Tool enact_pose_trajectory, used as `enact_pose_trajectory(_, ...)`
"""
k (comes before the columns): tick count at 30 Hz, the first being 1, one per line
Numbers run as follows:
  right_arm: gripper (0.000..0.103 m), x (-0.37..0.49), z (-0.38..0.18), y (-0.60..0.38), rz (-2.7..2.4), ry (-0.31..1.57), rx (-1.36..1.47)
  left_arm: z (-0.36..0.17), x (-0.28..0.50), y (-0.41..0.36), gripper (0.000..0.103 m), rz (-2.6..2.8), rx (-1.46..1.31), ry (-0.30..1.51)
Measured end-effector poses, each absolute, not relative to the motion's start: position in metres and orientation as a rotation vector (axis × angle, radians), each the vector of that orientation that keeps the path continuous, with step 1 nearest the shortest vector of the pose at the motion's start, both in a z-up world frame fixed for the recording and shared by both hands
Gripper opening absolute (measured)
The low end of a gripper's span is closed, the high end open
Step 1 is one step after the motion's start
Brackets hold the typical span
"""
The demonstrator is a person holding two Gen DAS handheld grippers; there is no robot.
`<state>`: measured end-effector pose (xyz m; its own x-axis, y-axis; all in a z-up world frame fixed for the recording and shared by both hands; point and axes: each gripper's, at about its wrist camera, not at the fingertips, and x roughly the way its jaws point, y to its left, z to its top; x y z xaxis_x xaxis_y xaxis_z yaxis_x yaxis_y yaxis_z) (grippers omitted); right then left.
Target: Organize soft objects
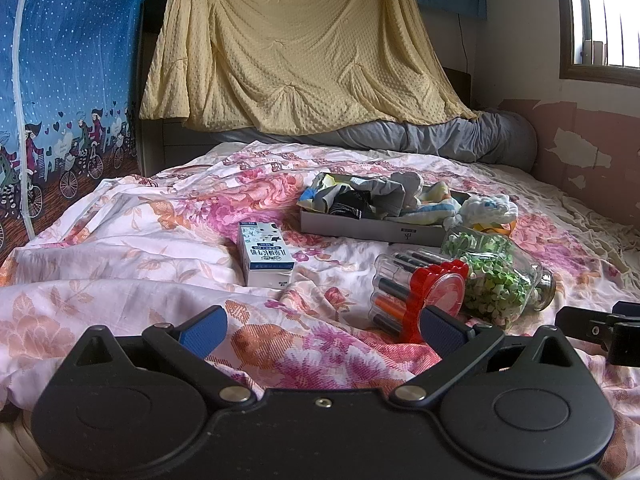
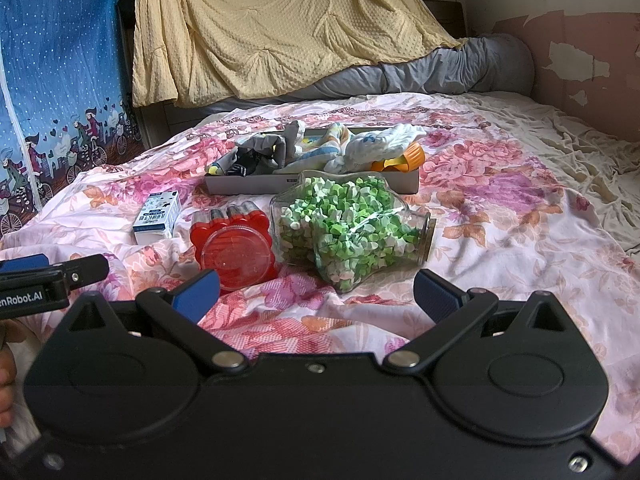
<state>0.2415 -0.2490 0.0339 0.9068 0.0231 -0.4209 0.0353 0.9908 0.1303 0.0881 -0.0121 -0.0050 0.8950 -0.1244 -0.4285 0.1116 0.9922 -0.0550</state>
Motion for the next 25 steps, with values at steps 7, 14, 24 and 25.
enact_pose_trajectory(7, 0.102, 0.2416, 0.0340, -0.2490, -0.007, 0.436, 0.136, -0.0076, 0.0874, -0.0121, 0.102, -0.125, -0.032, 0.449)
enact_pose_trajectory(14, 0.102, 0.2415, 0.0340, -0.2487, -0.008, 0.436, 0.137, -0.0048, 0.0853, -0.0126, 0.102, -0.140, -0.047, 0.444)
enact_pose_trajectory(24, 0.102, 0.2415, 0.0338, -0.2482, -0.008, 0.436, 0.136, -0.0031, 0.0828, -0.0170, 0.102, -0.154, 0.002, 0.432)
enact_pose_trajectory(25, 0.102, 0.2416, 0.0341, -0.2483, -0.008, 0.437, 0.136, -0.0027, 0.0819, -0.0169, 0.102, -0.161, 0.005, 0.425)
